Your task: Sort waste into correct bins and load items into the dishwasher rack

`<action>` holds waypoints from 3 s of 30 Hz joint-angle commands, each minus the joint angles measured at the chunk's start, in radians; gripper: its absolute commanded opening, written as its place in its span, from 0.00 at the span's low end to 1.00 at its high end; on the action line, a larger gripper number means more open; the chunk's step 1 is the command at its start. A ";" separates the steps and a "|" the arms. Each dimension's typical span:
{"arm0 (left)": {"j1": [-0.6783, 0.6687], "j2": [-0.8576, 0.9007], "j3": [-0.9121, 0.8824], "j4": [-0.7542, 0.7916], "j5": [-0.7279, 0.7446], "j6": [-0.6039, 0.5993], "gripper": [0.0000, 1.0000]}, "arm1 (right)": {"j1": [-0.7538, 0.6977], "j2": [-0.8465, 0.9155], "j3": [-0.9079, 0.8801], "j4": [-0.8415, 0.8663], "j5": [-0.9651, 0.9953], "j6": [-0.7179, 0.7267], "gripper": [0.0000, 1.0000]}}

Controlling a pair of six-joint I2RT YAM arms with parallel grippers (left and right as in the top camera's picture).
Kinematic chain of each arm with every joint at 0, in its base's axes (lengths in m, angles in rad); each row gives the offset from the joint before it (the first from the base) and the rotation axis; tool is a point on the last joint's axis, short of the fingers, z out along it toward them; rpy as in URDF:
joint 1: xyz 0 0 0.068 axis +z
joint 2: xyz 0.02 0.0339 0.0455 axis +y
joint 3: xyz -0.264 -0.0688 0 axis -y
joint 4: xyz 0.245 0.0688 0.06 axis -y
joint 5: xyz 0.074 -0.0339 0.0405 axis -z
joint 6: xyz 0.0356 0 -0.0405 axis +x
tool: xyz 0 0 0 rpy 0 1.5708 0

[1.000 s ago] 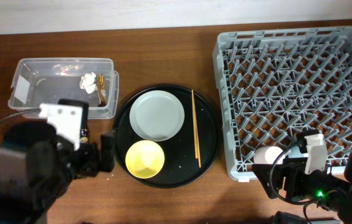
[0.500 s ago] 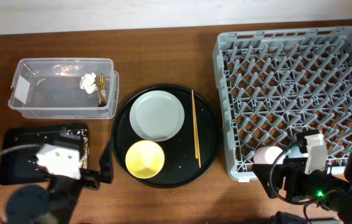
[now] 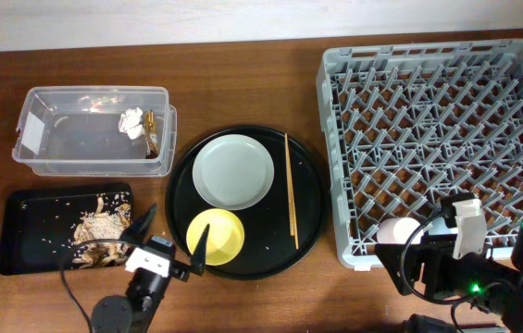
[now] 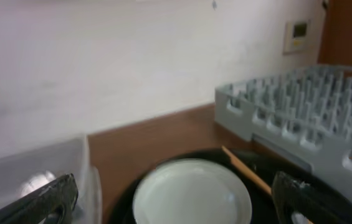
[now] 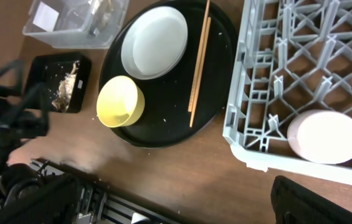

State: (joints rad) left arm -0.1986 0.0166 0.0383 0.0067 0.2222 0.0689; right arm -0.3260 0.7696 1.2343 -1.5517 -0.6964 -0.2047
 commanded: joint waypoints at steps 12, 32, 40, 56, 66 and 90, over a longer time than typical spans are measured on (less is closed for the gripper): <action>0.012 -0.008 -0.029 -0.064 0.044 0.015 0.99 | 0.006 0.001 0.008 0.000 0.002 0.003 0.99; 0.012 -0.008 -0.029 -0.065 0.044 0.015 0.99 | 0.375 0.018 0.006 0.046 0.133 0.248 0.98; 0.012 -0.008 -0.029 -0.064 0.044 0.015 0.99 | 0.766 0.300 0.006 0.200 0.323 0.409 0.99; 0.012 -0.008 -0.029 -0.064 0.044 0.015 0.99 | 1.156 1.049 0.005 0.770 0.481 0.947 0.63; 0.012 -0.008 -0.029 -0.064 0.044 0.015 0.99 | 1.155 1.095 0.006 0.772 0.589 0.969 0.04; 0.012 -0.008 -0.029 -0.064 0.044 0.015 0.99 | 0.561 0.636 0.006 0.542 1.679 0.772 0.04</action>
State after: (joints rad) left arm -0.1890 0.0147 0.0124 -0.0547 0.2550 0.0719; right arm 0.2867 1.3300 1.2404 -1.0756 0.9329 0.6819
